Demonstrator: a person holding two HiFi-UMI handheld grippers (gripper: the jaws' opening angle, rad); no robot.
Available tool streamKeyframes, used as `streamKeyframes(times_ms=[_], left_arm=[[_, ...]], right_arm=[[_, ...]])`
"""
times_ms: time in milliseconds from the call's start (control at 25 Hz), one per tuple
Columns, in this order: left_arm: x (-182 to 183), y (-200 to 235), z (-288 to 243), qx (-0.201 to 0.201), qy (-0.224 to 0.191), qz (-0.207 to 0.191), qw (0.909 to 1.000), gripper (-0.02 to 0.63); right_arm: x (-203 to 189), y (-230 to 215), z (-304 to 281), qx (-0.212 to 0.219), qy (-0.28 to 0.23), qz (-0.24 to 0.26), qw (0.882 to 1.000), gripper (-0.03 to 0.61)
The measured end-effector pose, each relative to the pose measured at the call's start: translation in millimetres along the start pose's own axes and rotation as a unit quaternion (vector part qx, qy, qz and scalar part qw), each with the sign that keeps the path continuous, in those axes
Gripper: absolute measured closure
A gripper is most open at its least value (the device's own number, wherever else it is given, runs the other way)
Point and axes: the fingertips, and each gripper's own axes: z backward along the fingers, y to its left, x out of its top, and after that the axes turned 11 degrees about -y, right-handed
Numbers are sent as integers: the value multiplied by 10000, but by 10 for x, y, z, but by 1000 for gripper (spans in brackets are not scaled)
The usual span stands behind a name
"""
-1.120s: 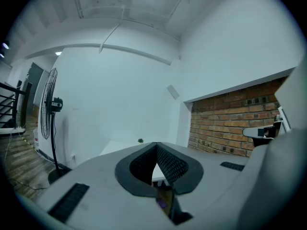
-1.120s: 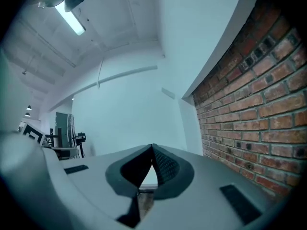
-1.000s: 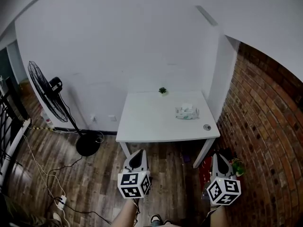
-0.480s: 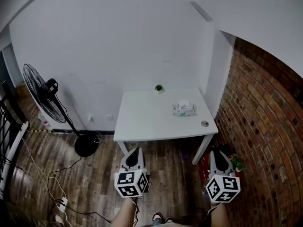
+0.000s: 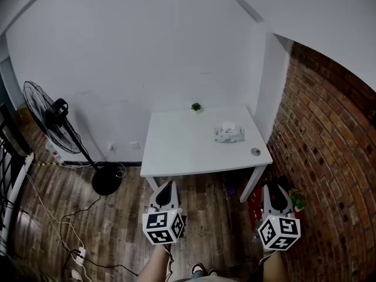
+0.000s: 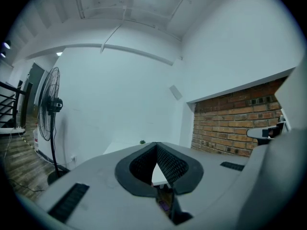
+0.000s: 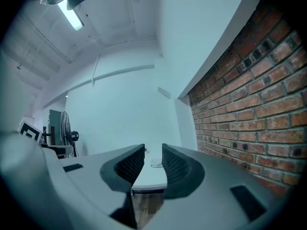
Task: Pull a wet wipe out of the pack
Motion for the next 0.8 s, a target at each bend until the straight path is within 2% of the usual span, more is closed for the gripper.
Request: streamKeyframes(times_ms=[280, 560, 800], left_arm=[[-100, 243, -207, -87, 98, -57, 9999, 614], [-235, 285, -464, -258, 244, 2, 9994, 614], [-346, 369, -789, -218, 253, 58, 9994, 614]], right_arm=[[-116, 16, -139, -282, 19, -31, 9996, 477], [-354, 136, -315, -313, 362, -6, 9989, 477], [-383, 42, -650, -366, 306, 71, 9988, 477]])
